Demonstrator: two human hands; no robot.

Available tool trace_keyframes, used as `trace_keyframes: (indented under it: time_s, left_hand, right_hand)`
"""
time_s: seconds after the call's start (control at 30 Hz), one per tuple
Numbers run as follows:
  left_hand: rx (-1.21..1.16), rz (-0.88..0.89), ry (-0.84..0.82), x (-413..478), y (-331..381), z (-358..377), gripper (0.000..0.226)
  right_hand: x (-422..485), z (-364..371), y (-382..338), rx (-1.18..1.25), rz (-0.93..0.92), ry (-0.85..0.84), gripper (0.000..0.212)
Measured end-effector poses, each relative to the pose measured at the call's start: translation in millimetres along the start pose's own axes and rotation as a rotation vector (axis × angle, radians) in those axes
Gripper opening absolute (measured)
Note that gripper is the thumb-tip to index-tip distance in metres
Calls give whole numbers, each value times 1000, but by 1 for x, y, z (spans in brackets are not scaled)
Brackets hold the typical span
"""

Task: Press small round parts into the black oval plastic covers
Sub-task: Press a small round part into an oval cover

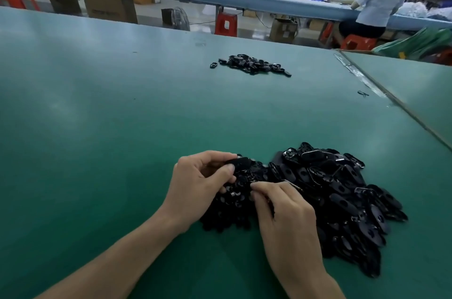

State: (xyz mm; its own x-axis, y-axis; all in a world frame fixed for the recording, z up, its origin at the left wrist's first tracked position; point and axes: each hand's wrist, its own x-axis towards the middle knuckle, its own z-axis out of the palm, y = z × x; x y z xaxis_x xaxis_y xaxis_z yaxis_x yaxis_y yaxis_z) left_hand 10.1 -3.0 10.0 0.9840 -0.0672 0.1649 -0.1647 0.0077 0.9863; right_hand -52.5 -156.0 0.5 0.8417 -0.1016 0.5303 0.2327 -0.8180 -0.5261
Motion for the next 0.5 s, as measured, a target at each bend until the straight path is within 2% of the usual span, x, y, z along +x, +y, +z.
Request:
trace_keyframes:
  time_s: [0.27,0.37,0.5]
  left_hand:
    - [32,59,-25,-2,0,2,21]
    - [72,88,-39,-1,0,1,15]
    - [11,71,-23,-2,-2,2,16]
  right_hand:
    - [3,-2,0,155,-31,134,12]
    - [5,-1,1,194,-28,113,10]
    - [5,-1,3,243,-23,123,12]
